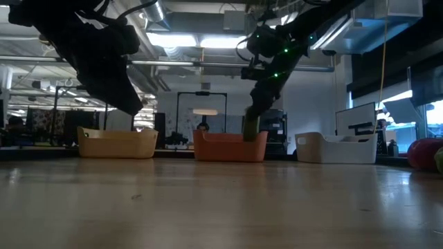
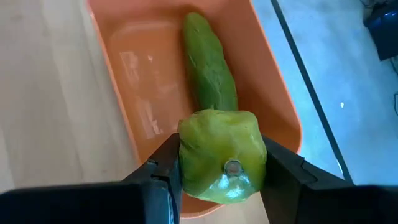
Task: Sort produce into baskets
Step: Put the cucumber into the orange bin
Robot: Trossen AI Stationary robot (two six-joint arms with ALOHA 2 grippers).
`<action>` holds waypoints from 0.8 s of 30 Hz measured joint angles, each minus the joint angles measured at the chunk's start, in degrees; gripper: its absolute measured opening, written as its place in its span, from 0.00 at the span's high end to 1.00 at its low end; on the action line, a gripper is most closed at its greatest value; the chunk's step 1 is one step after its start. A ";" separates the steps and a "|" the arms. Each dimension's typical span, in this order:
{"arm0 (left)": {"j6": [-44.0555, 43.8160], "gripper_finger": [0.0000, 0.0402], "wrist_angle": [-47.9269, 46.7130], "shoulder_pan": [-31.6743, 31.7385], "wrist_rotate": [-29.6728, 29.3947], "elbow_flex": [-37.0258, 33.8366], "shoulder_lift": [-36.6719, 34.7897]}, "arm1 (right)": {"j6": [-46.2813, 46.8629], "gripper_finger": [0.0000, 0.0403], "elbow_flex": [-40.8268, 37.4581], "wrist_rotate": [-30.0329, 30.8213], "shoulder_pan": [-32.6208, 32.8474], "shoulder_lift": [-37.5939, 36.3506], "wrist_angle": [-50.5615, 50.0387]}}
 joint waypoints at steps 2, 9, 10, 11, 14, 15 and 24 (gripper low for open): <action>-0.04 0.38 0.02 0.00 -0.17 0.00 0.00 | 0.00 0.65 0.00 -0.16 0.00 0.27 -0.49; -0.04 0.38 0.17 0.00 -0.17 0.00 0.00 | 0.00 0.65 0.06 0.67 -0.37 2.75 -0.74; -0.04 0.38 0.17 0.00 -0.17 0.00 0.00 | -0.04 0.65 0.11 0.93 -0.37 2.92 -0.67; -0.04 0.38 0.19 0.00 -0.17 0.00 0.00 | -0.04 0.65 0.11 1.08 -0.37 2.97 -0.59; -0.04 0.38 0.22 0.00 -0.17 0.00 0.00 | -0.07 0.65 0.09 1.09 -0.35 3.01 0.02; -0.04 0.38 0.21 0.00 -0.19 0.00 0.00 | -0.07 0.65 0.09 1.04 -0.35 3.04 0.60; -0.04 0.38 0.25 0.00 -0.80 0.00 0.00 | 0.55 0.64 0.04 -1.00 -0.35 3.75 4.00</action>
